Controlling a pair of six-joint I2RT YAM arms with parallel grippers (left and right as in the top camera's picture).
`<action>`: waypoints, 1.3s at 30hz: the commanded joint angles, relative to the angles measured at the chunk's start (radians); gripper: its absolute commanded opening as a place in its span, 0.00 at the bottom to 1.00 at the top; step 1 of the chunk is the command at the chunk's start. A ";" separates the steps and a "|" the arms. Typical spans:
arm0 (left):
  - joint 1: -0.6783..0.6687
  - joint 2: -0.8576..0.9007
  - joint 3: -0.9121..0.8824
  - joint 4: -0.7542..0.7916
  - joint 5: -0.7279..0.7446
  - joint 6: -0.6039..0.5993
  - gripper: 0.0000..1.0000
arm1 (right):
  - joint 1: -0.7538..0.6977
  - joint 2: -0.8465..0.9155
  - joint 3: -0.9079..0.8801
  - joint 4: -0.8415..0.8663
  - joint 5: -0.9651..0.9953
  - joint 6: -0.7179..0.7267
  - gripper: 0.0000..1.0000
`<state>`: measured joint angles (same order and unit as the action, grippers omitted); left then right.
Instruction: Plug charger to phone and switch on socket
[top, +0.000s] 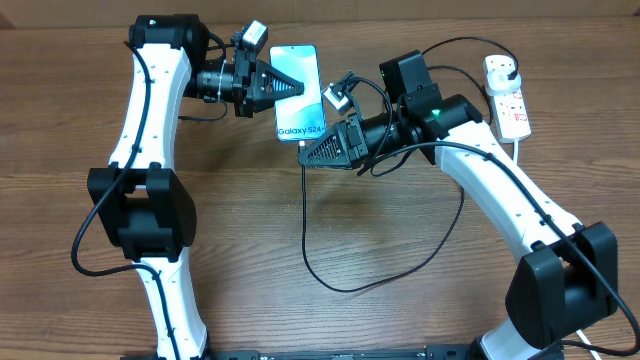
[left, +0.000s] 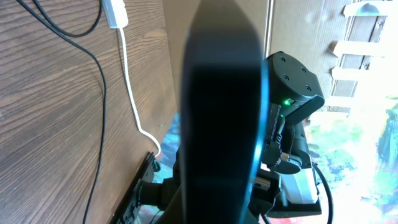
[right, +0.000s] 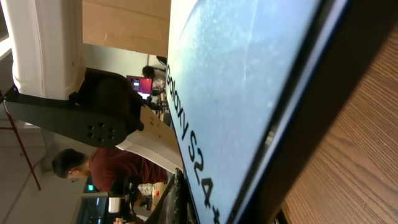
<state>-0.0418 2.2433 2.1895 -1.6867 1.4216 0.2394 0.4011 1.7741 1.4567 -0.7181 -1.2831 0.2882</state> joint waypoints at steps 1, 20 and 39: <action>-0.005 -0.021 0.018 -0.003 0.045 0.012 0.04 | 0.003 0.003 0.022 0.006 -0.021 0.000 0.04; -0.005 -0.021 0.018 -0.003 0.047 0.031 0.04 | 0.001 0.003 0.022 0.012 -0.019 -0.005 0.04; -0.005 -0.021 0.018 -0.003 0.074 0.046 0.04 | -0.016 0.003 0.022 0.014 -0.008 -0.008 0.04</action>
<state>-0.0418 2.2433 2.1895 -1.6863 1.4292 0.2512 0.3931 1.7741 1.4567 -0.7094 -1.2858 0.2874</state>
